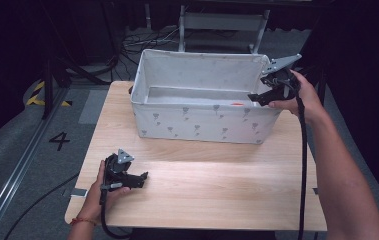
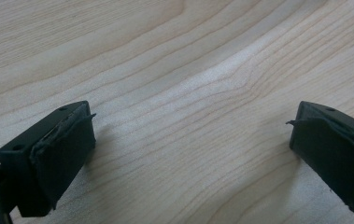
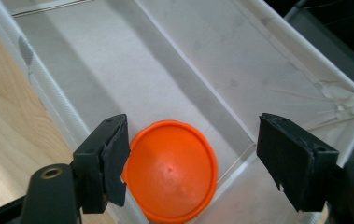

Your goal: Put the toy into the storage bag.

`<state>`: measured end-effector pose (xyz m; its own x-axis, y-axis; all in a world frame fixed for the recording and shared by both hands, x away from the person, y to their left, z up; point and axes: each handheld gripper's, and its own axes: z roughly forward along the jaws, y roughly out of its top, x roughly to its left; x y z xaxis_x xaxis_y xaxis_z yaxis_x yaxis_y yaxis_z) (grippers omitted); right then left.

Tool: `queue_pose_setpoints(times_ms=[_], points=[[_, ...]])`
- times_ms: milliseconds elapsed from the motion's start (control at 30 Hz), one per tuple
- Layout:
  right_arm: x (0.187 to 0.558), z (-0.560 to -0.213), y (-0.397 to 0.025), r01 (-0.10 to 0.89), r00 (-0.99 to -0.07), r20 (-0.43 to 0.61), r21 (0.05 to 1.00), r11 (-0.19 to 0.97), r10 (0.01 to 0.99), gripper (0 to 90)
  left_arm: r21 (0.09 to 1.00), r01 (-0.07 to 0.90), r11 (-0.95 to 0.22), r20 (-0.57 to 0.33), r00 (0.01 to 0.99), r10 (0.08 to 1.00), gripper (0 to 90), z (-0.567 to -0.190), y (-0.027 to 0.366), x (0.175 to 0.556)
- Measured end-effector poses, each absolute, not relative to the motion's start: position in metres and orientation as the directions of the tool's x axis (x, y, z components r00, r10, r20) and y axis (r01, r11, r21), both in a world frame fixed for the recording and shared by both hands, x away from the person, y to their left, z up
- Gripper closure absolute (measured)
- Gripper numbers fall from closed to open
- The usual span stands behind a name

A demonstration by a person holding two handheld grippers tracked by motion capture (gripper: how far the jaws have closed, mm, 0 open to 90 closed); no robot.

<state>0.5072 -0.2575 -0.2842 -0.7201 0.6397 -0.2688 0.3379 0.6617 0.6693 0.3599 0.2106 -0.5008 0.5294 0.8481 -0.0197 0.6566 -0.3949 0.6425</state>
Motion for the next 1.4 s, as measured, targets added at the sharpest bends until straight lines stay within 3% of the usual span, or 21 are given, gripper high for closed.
queue_pose_setpoints(times_ms=[433,1400], points=[[0.482,-0.279,-0.276,0.359,-0.666,-0.249,0.719,0.595,0.703,26.9,0.640,0.658,-0.397,-0.020,0.530,0.847,0.5,-0.501,0.211,0.360],[0.410,-0.289,-0.316,0.322,-0.612,-0.281,0.766,0.557,0.739,21.5,0.639,0.660,-0.395,-0.019,0.527,0.849,0.5,-0.500,0.210,0.360]])
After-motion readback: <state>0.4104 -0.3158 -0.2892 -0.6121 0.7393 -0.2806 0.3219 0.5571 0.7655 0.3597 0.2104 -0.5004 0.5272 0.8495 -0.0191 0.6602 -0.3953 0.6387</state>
